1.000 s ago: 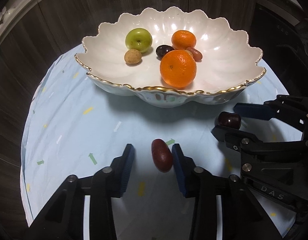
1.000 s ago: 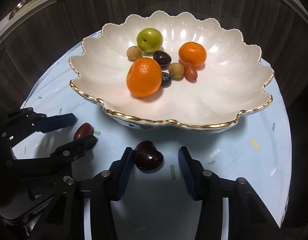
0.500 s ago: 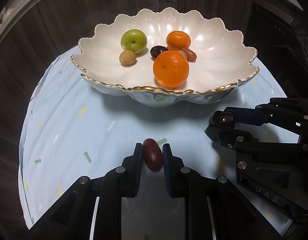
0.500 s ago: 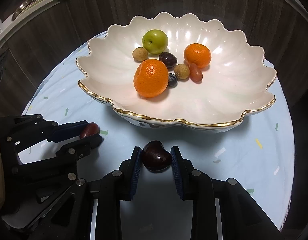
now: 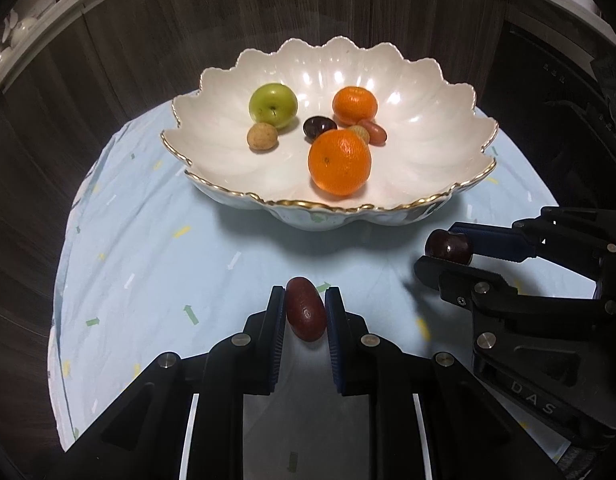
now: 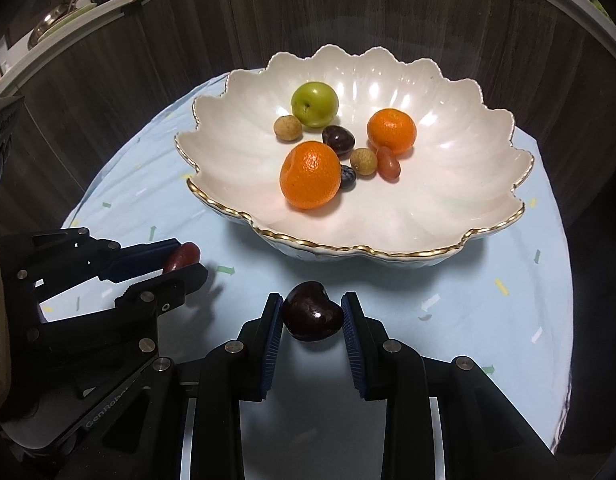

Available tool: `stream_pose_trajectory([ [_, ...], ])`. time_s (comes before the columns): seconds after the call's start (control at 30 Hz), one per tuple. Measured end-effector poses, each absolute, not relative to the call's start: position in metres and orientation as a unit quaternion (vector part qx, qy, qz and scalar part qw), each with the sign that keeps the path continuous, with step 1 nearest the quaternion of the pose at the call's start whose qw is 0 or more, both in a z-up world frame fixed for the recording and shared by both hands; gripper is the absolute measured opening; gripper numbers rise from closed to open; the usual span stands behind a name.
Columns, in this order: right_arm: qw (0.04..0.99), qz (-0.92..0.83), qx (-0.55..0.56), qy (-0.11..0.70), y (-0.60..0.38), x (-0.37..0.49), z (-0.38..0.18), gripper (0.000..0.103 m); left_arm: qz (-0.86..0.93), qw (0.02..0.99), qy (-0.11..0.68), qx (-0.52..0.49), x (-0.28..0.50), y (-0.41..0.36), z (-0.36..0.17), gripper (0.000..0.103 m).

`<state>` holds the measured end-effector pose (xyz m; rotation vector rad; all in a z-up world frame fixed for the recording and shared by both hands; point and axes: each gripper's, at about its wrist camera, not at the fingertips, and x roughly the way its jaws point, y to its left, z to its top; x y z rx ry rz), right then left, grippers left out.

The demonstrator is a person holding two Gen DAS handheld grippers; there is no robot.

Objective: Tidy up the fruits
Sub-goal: 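Carry the red date and dark cherry over the white bowl with both tools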

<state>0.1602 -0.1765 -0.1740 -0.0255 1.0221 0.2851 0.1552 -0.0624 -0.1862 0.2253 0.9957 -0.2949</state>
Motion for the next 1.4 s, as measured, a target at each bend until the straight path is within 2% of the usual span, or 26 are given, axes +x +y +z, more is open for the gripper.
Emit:
stream_pose_trajectory([
  [0.8,0.886,0.107,0.009,0.452,-0.200,0.140,-0.126,0.031,-0.141,0.879,0.445,0.100,0.148,-0.067,-0.130,0.021],
  [1.4,0.901,0.074,0.011,0.426,-0.220,0.167,-0.096,0.031,-0.136,0.892,0.421,0.095,0.181,-0.075,-0.100,0.021],
])
